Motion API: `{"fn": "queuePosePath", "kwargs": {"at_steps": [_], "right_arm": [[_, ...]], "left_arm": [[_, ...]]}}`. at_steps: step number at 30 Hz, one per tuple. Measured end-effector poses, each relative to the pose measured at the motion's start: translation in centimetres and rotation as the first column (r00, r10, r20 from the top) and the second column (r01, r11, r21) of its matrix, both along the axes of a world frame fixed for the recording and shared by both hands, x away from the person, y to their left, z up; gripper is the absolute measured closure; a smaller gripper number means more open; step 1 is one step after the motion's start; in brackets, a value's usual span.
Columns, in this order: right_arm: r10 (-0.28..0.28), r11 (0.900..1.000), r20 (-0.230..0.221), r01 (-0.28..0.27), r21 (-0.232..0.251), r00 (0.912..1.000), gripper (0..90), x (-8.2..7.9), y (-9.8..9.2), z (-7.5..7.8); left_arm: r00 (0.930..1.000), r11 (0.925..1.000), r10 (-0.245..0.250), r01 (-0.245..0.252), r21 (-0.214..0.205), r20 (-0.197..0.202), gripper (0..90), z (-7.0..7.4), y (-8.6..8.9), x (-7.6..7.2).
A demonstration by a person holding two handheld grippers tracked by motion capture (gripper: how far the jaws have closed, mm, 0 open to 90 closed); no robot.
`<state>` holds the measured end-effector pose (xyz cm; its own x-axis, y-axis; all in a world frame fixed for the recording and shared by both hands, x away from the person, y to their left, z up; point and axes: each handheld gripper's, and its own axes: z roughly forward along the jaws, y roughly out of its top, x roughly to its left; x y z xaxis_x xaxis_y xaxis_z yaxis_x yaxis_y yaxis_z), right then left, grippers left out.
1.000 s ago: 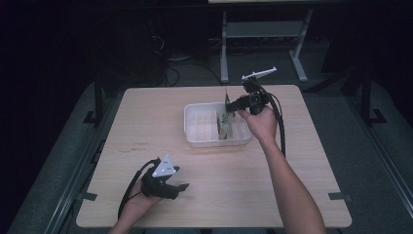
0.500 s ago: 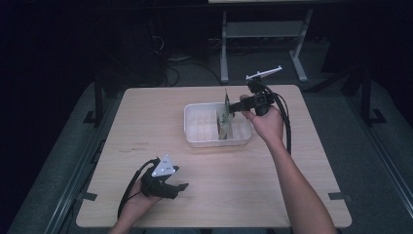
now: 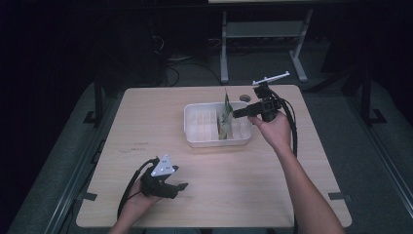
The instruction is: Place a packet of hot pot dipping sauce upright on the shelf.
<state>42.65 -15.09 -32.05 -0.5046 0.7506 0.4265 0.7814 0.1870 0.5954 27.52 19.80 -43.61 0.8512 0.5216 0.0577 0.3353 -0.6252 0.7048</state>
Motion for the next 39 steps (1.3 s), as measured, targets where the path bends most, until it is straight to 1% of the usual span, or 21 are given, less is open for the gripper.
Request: {"fn": "queuePosePath", "kwargs": {"at_steps": [8, 9, 11, 13, 25, 26, 27, 28, 29, 35, 39], "right_arm": [[0.007, 0.9999, 0.008, -0.007, 0.007, 0.9999, 49.7, -1.0, -0.9, -0.4], [0.011, 0.9999, 0.007, -0.011, 0.009, 0.9999, 49.4, -1.4, -1.2, -0.6], [0.013, 0.9999, 0.009, -0.013, 0.010, 0.9999, 49.3, -1.5, -1.3, -0.7], [0.013, 0.9998, 0.007, -0.014, 0.017, 0.9999, 48.9, -2.0, -1.7, -1.0], [0.018, 0.9994, 0.004, -0.018, 0.029, 0.9998, 48.2, -3.6, -3.0, -2.3], [0.018, 0.9994, 0.004, -0.018, 0.029, 0.9998, 48.2, -3.6, -3.0, -2.3], [0.021, 0.9997, 0.000, -0.021, 0.014, 0.9998, 47.8, -3.8, -3.1, -2.4], [0.021, 0.9996, 0.008, -0.021, 0.018, 0.9998, 47.9, -4.0, -3.1, -2.4], [0.022, 0.9994, 0.006, -0.022, 0.025, 0.9997, 47.8, -4.1, -3.2, -2.5], [0.031, 0.9994, 0.004, -0.031, 0.013, 0.9995, 47.4, -5.0, -3.6, -3.0], [0.036, 0.9992, 0.002, -0.036, 0.016, 0.9993, 47.2, -5.5, -3.7, -3.4]], "left_arm": [[1.0000, 1.0000, 0.003, -0.003, -0.003, 0.000, 31.2, 0.0, 0.0, 0.0], [1.0000, 1.0000, 0.003, -0.003, -0.003, 0.000, 31.0, 0.0, 0.0, 0.0], [1.0000, 1.0000, 0.006, -0.006, -0.005, -0.001, 30.9, 0.0, 0.0, 0.0], [1.0000, 1.0000, 0.006, -0.006, -0.004, -0.001, 30.8, 0.0, 0.0, 0.0], [0.9999, 0.9999, 0.013, -0.013, -0.003, 0.001, 30.1, 0.0, 0.2, 0.1], [0.9999, 0.9999, 0.013, -0.013, -0.003, 0.001, 30.1, 0.0, 0.2, 0.1], [0.9999, 0.9999, 0.013, -0.013, 0.000, 0.001, 30.1, 0.1, 0.2, 0.2], [0.9999, 0.9999, 0.013, -0.013, 0.000, 0.001, 30.1, 0.1, 0.2, 0.2], [0.9999, 0.9999, 0.014, -0.014, 0.001, 0.002, 30.0, 0.1, 0.3, 0.2], [0.9999, 0.9999, 0.013, -0.013, 0.003, 0.002, 29.9, 0.1, 0.3, 0.2], [0.9999, 0.9999, 0.015, -0.015, 0.002, 0.003, 29.8, 0.1, 0.3, 0.2]]}}
